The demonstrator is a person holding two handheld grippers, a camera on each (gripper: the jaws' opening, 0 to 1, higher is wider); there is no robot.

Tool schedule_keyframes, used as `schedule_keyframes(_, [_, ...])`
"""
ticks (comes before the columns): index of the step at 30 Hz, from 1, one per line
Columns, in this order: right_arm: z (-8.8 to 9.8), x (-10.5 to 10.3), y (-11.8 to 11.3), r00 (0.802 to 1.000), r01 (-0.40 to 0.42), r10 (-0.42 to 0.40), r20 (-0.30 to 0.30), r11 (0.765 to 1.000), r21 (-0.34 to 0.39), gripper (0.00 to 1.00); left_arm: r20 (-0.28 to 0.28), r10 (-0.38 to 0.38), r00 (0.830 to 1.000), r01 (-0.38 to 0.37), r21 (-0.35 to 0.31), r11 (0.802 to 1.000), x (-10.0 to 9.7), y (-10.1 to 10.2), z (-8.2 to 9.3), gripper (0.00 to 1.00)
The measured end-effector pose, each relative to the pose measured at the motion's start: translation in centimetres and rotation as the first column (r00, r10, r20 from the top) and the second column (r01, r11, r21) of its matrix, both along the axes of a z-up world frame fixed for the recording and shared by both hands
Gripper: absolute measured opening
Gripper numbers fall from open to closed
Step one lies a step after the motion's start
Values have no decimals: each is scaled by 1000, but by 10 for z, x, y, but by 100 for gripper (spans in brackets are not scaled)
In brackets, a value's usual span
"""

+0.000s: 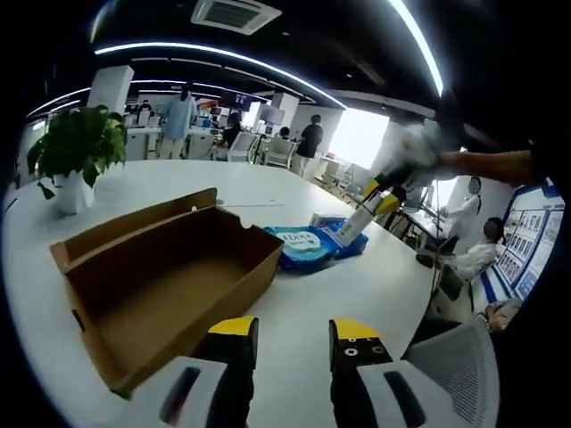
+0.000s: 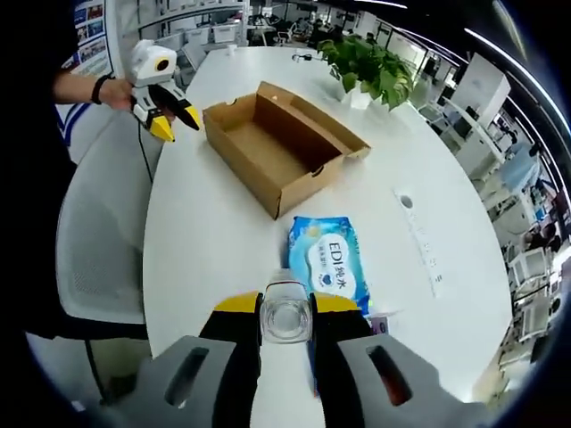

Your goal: Operate the shoe box by opening the lid, removing the specified soft item, and placing it in the target area until the item is outside and the box remains undamaged.

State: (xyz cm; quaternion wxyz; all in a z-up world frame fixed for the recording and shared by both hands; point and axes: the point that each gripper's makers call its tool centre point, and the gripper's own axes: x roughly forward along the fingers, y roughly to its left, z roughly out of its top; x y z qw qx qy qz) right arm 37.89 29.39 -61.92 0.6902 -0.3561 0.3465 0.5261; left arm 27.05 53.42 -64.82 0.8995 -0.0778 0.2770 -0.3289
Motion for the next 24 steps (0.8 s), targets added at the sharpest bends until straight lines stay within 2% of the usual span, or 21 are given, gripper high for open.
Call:
schedule_keyframes(6, [-8,24,-10,1000,-14,14,12,999,-40,18,-8,31,999,-31,-3,1000,3,7,-2,32])
schedule_keyframes(16, [-11,69,-12,1000,-10,12,21,998,-57,18,-17,77,997,-77,-2,997,6,15,-4,32])
schedule_keyframes(24, [-20,109,-13,999,24,-22,36,998,-64,18,-24,115,993,-115,4,993,6,24,-5,32])
